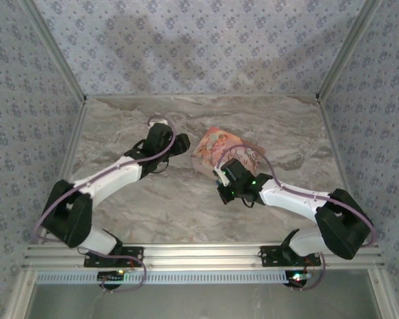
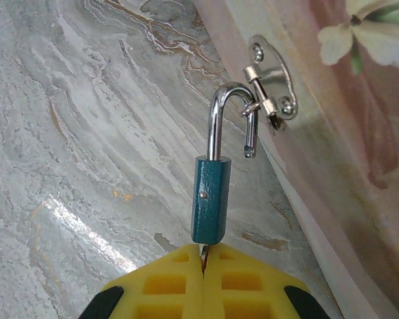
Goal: Unlock the padlock with the key
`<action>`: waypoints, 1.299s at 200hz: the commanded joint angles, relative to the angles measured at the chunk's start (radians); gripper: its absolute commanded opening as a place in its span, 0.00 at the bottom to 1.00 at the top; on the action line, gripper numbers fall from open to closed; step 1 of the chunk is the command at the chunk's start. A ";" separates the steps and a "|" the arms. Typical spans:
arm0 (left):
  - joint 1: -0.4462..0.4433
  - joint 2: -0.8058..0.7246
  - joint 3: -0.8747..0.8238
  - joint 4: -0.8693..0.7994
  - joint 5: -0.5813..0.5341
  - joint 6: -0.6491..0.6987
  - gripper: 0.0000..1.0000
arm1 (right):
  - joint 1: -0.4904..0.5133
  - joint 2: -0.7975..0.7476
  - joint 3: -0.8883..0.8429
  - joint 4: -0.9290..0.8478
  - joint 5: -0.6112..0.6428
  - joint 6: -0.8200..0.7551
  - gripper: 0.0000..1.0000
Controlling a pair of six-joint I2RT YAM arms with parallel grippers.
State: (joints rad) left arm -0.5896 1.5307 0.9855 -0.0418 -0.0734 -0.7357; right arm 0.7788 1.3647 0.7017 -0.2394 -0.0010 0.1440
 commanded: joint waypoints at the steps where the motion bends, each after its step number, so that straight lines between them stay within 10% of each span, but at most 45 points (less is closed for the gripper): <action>1: 0.004 0.066 0.050 0.000 0.099 0.056 0.67 | 0.012 -0.013 0.002 -0.017 0.023 -0.012 0.00; 260: -0.026 0.288 0.150 0.059 0.336 0.018 0.63 | 0.148 0.089 0.001 0.295 0.265 -0.404 0.00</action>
State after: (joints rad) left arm -0.5999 1.8030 1.1099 0.0261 0.2195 -0.7078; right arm 0.9199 1.4937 0.7231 -0.0818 0.2424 -0.1787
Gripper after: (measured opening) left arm 0.637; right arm 0.064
